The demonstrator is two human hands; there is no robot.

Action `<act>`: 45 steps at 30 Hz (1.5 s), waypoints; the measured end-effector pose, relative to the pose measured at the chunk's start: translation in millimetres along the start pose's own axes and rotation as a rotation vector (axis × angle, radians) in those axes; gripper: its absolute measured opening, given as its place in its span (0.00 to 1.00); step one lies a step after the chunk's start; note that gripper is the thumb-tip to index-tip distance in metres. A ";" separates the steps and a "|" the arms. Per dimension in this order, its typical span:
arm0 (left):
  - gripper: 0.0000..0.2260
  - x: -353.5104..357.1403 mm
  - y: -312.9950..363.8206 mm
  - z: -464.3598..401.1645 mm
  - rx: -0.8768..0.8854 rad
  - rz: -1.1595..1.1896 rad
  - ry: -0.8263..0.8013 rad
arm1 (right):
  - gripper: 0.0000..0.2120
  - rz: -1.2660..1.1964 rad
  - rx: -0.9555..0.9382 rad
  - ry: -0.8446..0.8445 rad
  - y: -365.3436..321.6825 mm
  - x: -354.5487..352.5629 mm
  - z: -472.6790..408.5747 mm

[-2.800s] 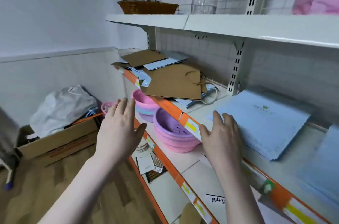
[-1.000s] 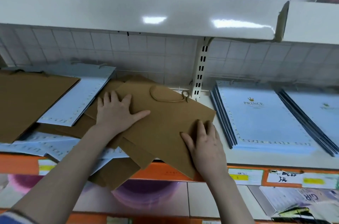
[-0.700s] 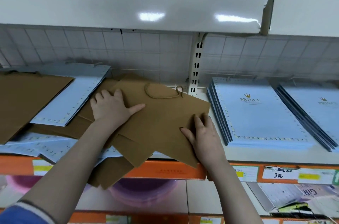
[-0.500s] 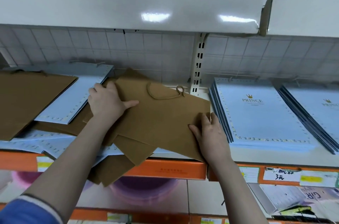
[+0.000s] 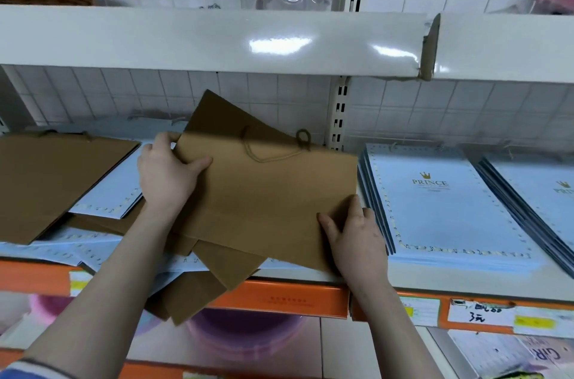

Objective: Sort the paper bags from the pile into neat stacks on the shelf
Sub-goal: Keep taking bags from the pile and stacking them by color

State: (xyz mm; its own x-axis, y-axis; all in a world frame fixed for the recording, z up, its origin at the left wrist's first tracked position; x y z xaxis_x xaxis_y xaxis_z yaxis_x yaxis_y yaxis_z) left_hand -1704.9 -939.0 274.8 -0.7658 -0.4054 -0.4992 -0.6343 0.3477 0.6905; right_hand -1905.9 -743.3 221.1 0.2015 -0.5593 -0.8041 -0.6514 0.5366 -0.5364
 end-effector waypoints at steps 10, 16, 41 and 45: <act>0.29 -19.1 3.6 14.2 -0.115 -0.026 0.013 | 0.32 -0.090 0.023 0.055 -7.8 -15.0 -7.0; 0.30 -18.3 9.9 33.8 -0.107 -0.210 -0.020 | 0.26 -0.042 -0.036 0.143 4.2 -29.7 -9.5; 0.26 -52.3 67.1 187.6 0.092 -0.302 -0.126 | 0.15 0.115 -0.047 0.212 102.6 -113.3 98.3; 0.31 -67.3 68.1 238.2 0.095 -0.386 -0.157 | 0.16 0.138 -0.011 0.180 127.2 -123.5 142.8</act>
State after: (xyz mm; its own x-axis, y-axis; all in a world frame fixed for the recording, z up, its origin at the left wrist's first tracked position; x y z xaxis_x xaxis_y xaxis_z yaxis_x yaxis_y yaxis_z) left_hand -1721.9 -686.6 230.7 -0.4723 -0.3896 -0.7906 -0.8790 0.2748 0.3897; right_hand -1909.2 -515.8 215.6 -0.0235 -0.5853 -0.8105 -0.6716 0.6098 -0.4209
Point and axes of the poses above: each hand's wrist, its own z-axis away from the middle knuckle, its own x-axis out of the palm, y = z × x, the point moved 3 cm from there along -z, towards the middle knuckle, and after that the axes turned 6 degrees about y, right-handed, at the moved point
